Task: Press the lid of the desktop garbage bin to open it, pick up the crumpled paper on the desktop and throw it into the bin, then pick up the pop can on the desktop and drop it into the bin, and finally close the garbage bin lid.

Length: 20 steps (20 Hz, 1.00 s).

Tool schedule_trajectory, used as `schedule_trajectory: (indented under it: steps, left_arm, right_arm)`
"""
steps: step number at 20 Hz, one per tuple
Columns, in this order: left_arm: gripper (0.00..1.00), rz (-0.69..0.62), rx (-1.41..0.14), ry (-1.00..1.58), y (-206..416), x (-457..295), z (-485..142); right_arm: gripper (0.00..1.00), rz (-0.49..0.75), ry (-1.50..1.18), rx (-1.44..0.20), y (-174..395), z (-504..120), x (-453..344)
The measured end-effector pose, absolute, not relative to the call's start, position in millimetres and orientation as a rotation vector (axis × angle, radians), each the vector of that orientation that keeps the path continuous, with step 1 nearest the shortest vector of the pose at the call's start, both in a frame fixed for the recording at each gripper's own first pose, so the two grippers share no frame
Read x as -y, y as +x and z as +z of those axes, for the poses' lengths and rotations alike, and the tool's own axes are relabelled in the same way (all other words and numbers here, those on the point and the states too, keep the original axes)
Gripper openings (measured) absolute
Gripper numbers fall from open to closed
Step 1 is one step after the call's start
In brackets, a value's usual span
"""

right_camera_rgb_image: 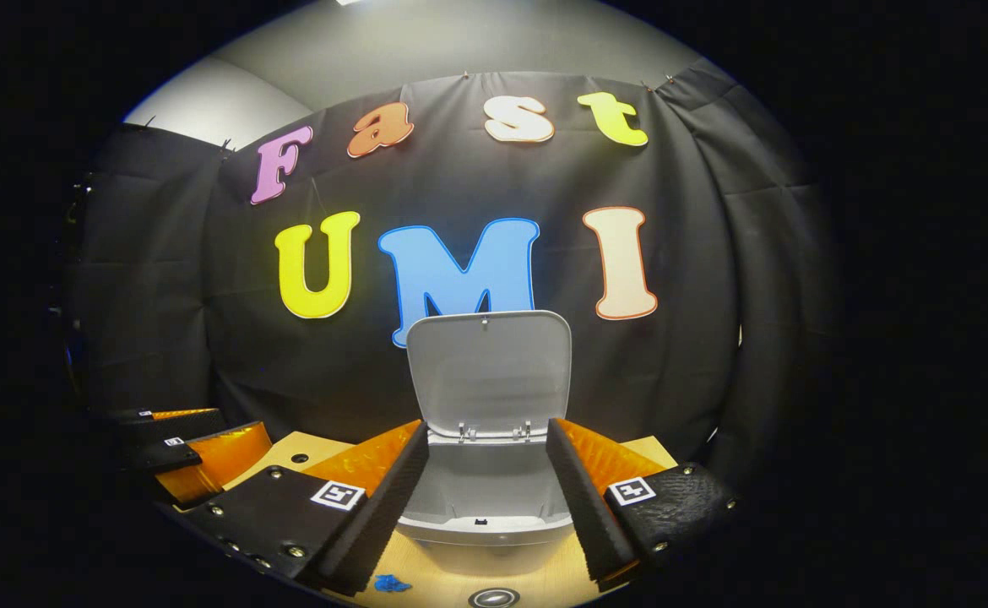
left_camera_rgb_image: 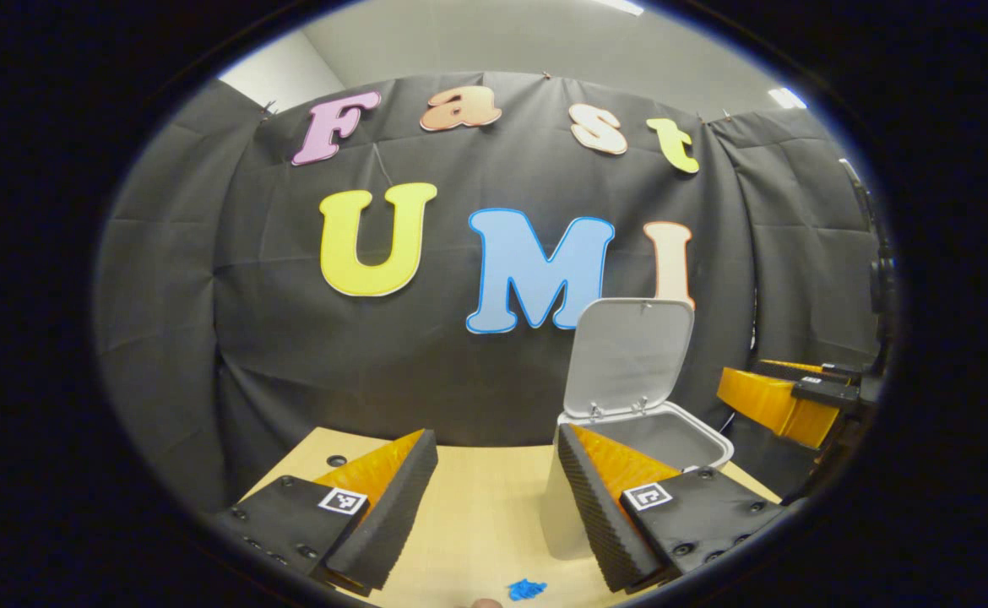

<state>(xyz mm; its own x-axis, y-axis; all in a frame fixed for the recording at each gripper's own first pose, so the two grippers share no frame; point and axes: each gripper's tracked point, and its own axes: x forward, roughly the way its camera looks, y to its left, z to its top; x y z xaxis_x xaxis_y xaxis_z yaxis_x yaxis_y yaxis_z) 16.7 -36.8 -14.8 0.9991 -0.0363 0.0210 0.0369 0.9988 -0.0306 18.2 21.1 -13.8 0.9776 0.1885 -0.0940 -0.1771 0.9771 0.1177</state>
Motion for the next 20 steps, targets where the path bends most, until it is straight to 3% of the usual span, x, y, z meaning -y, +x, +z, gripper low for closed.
schedule_trajectory:
  steps: [1,2,3,4,20]
  left_arm:
    - [0.95,-0.043,0.006,-0.028,17.7,38.3,-21.5]
    - [0.95,-0.047,-0.011,-0.026,18.6,39.7,-30.4]
    - [0.94,-0.051,-0.03,-0.024,19.7,41.7,-38.9]
    - [0.95,-0.056,-0.048,-0.023,20.8,43.2,-47.6]
    - [0.96,-0.159,-0.48,0.014,34.7,81.1,-263.7]
  right_arm:
    - [0.99,0.181,0.11,-0.101,18.3,-12.1,-20.2]
    - [0.92,0.18,0.112,-0.097,18.2,-12.2,-19.8]
    - [1.0,0.177,0.112,-0.096,17.4,-10.8,-19.2]
    - [0.92,0.173,0.112,-0.095,17.0,-9.9,-17.4]
    - [0.92,0.046,0.096,-0.124,-0.6,-21.6,38.4]
